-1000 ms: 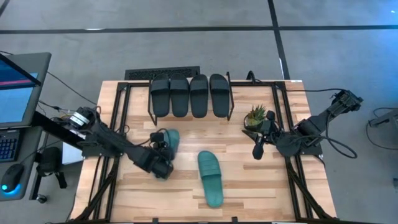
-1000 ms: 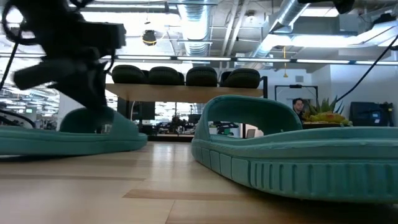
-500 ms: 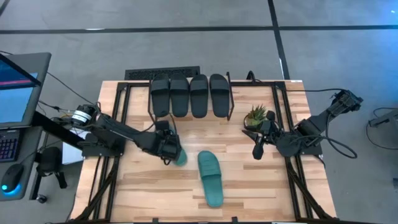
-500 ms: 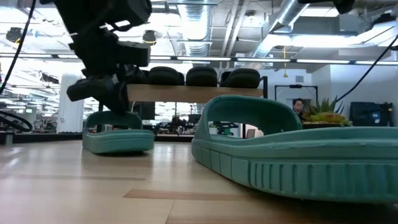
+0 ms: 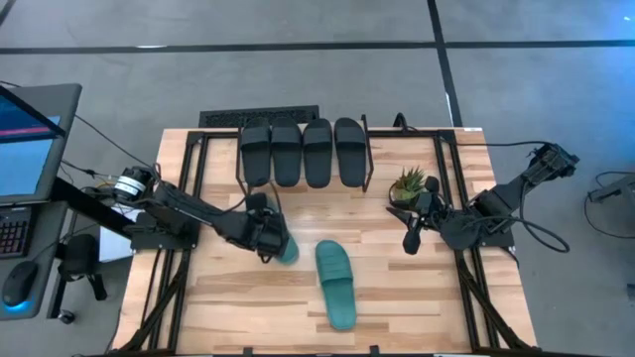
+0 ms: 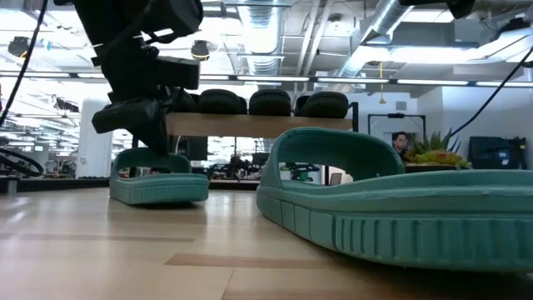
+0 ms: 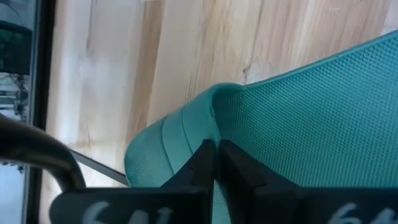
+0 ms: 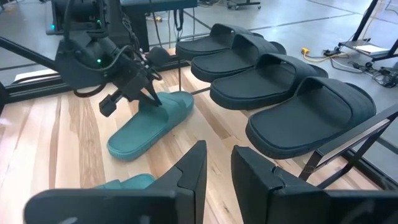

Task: Pick and place slides into the shelf
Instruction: Put the green slide under the shelf

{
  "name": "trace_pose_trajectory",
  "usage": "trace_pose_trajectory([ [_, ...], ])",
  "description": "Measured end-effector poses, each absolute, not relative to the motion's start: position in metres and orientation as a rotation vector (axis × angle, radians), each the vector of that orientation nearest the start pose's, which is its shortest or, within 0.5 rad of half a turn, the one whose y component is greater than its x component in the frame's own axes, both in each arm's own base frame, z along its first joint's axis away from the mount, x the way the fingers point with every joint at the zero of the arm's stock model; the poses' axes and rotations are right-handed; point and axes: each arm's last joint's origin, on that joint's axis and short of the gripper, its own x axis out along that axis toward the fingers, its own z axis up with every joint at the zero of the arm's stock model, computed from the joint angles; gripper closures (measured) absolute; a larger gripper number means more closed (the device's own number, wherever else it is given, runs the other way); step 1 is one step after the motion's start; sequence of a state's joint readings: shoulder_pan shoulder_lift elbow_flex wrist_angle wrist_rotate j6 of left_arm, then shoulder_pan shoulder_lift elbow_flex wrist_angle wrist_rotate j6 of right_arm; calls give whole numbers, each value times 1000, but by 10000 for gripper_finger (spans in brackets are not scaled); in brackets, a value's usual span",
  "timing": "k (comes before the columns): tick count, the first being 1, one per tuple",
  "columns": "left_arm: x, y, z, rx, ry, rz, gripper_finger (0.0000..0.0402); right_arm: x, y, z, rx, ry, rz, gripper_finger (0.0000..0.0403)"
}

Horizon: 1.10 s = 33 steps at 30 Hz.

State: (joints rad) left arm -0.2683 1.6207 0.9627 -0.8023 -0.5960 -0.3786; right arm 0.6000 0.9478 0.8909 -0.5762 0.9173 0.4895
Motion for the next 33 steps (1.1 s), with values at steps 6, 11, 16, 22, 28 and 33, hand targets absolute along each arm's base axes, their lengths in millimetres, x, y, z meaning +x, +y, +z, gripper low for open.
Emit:
trace_pose_trajectory([
  [6, 266, -66, 174, 346, 1218, 497, 399, 164, 84, 313, 39, 370, -406, 339],
  [11, 263, -78, 175, 418, 1201, 458, 400, 164, 84, 313, 39, 370, -406, 339],
  [16, 262, -92, 176, 502, 1154, 405, 401, 164, 84, 313, 39, 370, -406, 339],
  [22, 262, -100, 176, 465, 1115, 386, 401, 164, 84, 313, 37, 371, -405, 339],
  [28, 256, -97, 175, 421, 1155, 452, 387, 164, 84, 313, 37, 371, -406, 339],
  [33, 256, -97, 175, 415, 1158, 446, 354, 164, 84, 313, 37, 371, -406, 339],
])
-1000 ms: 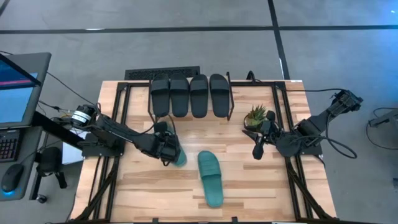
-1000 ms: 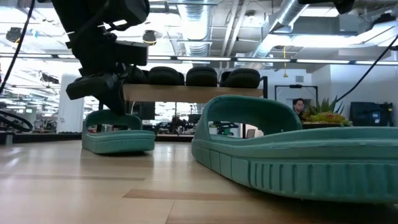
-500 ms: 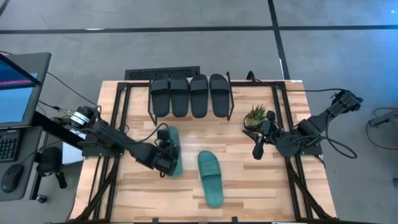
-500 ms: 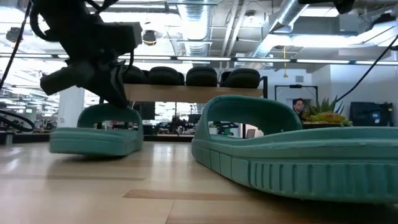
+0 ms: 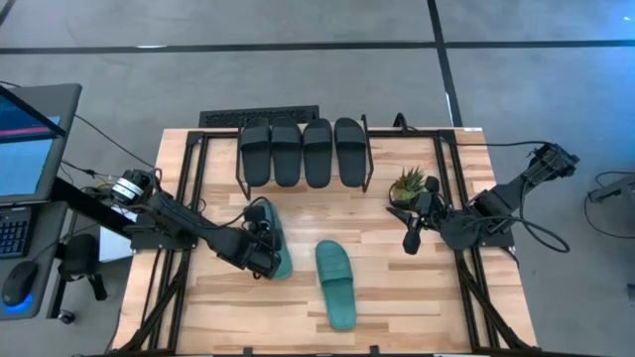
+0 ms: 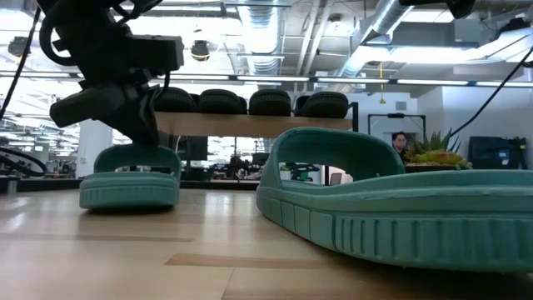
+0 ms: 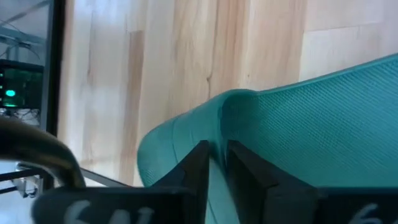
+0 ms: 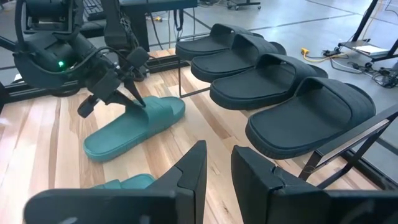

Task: Pick and place slides into the shelf
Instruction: Put the green slide under the shelf

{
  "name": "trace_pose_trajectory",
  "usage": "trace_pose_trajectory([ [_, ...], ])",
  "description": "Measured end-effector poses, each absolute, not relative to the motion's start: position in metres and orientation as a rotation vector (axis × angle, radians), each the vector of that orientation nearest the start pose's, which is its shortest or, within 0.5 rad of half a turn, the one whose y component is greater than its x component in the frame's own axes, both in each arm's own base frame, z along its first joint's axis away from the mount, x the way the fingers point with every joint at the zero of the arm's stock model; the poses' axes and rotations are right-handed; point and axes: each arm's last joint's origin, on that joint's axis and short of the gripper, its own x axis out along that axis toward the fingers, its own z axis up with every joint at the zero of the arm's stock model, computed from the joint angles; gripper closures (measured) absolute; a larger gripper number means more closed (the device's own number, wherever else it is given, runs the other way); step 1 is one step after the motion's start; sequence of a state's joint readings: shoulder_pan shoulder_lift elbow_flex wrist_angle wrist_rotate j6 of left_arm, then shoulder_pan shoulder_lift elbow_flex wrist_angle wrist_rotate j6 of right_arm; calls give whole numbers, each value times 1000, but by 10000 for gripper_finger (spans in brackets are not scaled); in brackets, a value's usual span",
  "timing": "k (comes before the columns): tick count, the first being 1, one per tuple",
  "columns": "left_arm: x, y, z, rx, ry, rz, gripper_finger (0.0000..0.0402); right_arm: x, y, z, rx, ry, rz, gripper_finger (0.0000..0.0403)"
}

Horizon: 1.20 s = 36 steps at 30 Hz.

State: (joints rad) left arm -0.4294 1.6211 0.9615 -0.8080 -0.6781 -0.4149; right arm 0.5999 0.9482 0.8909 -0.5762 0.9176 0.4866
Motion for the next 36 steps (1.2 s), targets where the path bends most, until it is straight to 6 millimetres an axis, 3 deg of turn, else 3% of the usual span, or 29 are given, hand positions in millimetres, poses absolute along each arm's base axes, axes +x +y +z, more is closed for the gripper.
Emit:
trace_pose_trajectory([
  [9, 250, -95, 174, 296, 1188, 518, 308, 164, 84, 313, 36, 371, -406, 339],
  [20, 246, -92, 173, 228, 1224, 575, 307, 164, 84, 313, 12, 375, -406, 339],
  [25, 247, -88, 173, 225, 1233, 590, 328, 164, 84, 313, 12, 375, -406, 339],
  [30, 246, -86, 174, 253, 1223, 607, 388, 164, 84, 313, 16, 373, -407, 339],
  [36, 246, -87, 175, 337, 1187, 623, 398, 164, 84, 313, 19, 372, -407, 339],
])
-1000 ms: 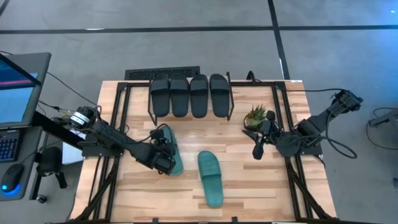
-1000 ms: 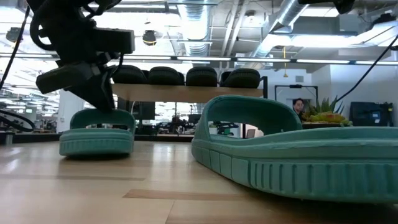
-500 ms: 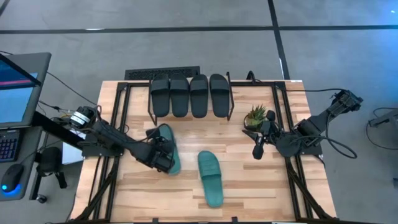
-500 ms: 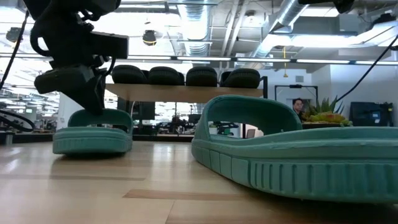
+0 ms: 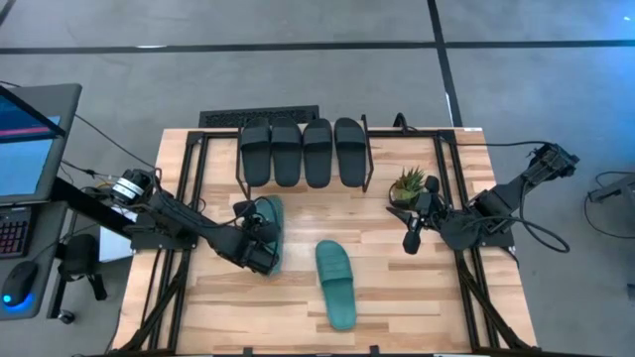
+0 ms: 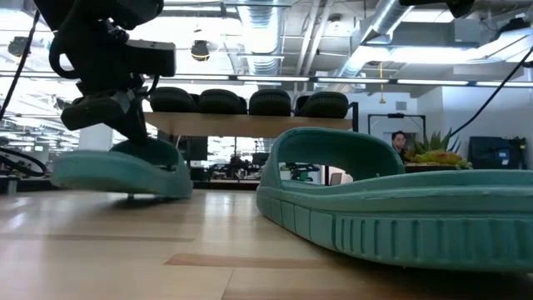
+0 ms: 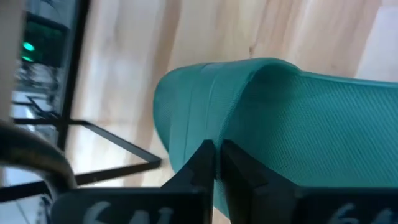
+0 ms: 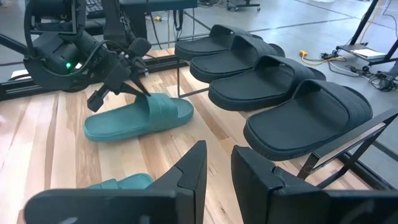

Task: Pick and place slides into the shelf
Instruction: Put the green slide under the shelf

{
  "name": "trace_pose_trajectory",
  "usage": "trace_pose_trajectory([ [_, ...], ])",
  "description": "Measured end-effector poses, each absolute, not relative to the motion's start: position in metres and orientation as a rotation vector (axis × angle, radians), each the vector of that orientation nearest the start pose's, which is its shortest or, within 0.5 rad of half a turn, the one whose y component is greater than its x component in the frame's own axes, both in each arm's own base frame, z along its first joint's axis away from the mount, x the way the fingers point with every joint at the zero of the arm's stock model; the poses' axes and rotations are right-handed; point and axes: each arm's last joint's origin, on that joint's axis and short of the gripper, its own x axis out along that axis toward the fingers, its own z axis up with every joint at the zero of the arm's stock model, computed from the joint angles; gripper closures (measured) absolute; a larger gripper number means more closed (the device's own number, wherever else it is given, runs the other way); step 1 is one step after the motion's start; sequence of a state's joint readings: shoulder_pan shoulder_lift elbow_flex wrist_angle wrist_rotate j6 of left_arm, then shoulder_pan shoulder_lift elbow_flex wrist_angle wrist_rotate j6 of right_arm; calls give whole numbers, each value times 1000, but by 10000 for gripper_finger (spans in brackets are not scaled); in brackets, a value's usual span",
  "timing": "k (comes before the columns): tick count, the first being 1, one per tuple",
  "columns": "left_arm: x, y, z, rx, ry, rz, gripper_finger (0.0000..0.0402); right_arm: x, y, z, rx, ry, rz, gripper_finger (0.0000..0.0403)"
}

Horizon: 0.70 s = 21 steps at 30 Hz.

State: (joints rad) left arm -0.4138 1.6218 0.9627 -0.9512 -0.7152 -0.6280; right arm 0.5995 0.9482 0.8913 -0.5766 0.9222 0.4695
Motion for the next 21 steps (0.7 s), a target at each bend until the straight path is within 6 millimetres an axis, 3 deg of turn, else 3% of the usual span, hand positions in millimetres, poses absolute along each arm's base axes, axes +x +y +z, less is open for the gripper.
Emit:
trace_pose_trajectory([
  [13, 248, -89, 177, 380, 1124, 656, 401, 164, 84, 313, 19, 372, -407, 339],
  [21, 254, -75, 179, 397, 1069, 742, 401, 164, 84, 313, 14, 373, -408, 339],
])
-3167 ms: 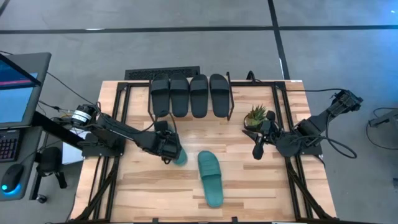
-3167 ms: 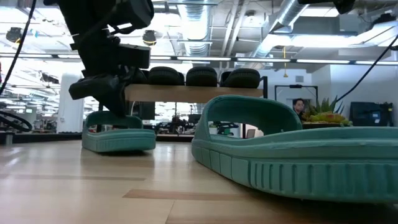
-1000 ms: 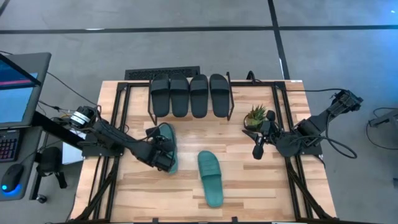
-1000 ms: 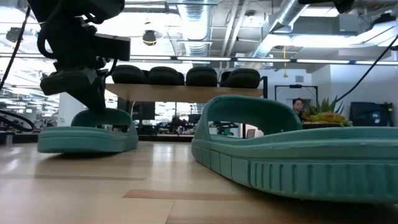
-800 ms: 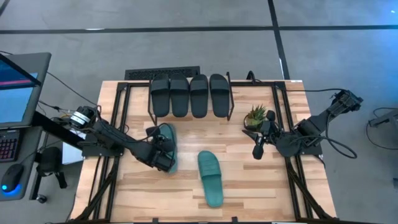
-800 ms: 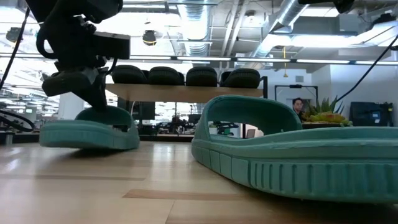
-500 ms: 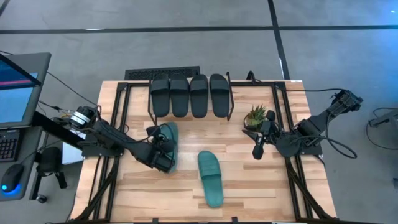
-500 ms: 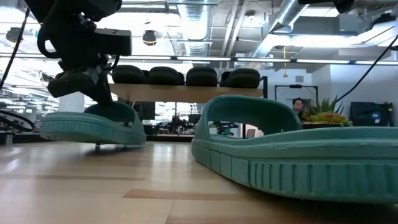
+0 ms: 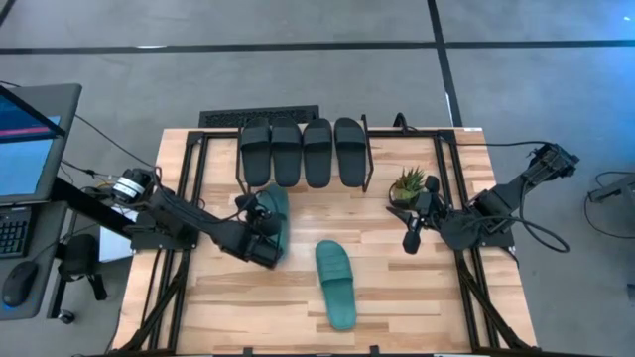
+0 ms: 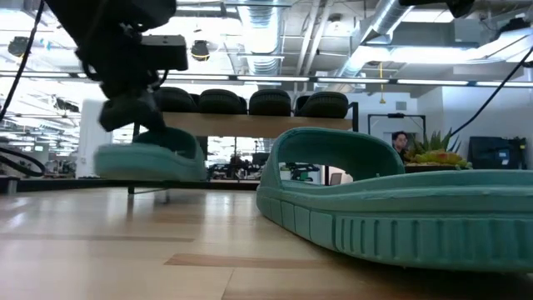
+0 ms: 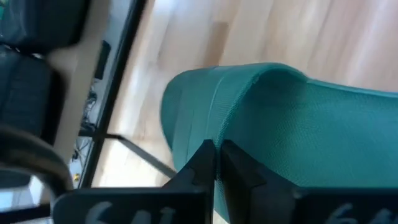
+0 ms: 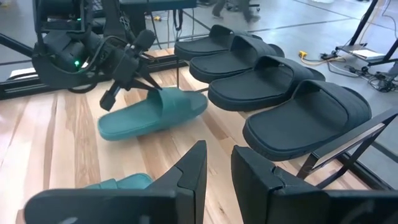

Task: Pick and place slides into the shelf
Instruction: Put the green slide under the shelf

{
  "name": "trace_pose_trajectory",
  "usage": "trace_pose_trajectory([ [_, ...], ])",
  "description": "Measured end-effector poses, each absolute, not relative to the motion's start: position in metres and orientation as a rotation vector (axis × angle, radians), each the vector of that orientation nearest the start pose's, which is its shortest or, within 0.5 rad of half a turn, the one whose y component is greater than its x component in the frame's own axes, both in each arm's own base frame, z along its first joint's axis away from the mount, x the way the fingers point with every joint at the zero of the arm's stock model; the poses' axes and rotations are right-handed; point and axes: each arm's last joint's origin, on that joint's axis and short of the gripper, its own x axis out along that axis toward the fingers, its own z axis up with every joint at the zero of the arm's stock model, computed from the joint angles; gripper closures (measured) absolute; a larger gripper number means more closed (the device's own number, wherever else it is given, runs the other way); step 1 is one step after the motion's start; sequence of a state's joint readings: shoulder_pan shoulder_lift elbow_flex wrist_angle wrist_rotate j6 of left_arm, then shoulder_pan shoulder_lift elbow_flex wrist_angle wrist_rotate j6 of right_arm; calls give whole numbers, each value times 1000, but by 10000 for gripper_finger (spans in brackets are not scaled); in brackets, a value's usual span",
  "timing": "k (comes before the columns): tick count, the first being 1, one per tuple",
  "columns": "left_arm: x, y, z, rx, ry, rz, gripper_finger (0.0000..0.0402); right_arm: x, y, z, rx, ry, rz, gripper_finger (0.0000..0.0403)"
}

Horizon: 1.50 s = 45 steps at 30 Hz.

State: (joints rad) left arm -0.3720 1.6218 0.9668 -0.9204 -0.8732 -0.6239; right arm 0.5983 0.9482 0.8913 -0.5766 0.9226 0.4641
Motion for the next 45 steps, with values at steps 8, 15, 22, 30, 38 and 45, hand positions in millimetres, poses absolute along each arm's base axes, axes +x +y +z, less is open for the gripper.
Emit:
trace_pose_trajectory([
  [8, 270, -58, 181, 424, 1031, 748, 401, 164, 83, 314, 16, 373, -412, 339],
  [15, 275, -47, 180, 483, 1068, 724, 401, 164, 83, 314, 21, 372, -413, 339],
  [22, 279, -36, 180, 449, 1087, 719, 399, 164, 83, 314, 22, 372, -414, 339],
  [30, 280, -34, 180, 465, 1109, 690, 370, 164, 83, 314, 22, 372, -414, 339],
  [38, 280, -34, 179, 450, 1111, 685, 367, 164, 83, 314, 22, 372, -414, 339],
  [45, 278, -34, 171, 447, 1108, 661, 367, 164, 83, 314, 22, 372, -413, 339],
])
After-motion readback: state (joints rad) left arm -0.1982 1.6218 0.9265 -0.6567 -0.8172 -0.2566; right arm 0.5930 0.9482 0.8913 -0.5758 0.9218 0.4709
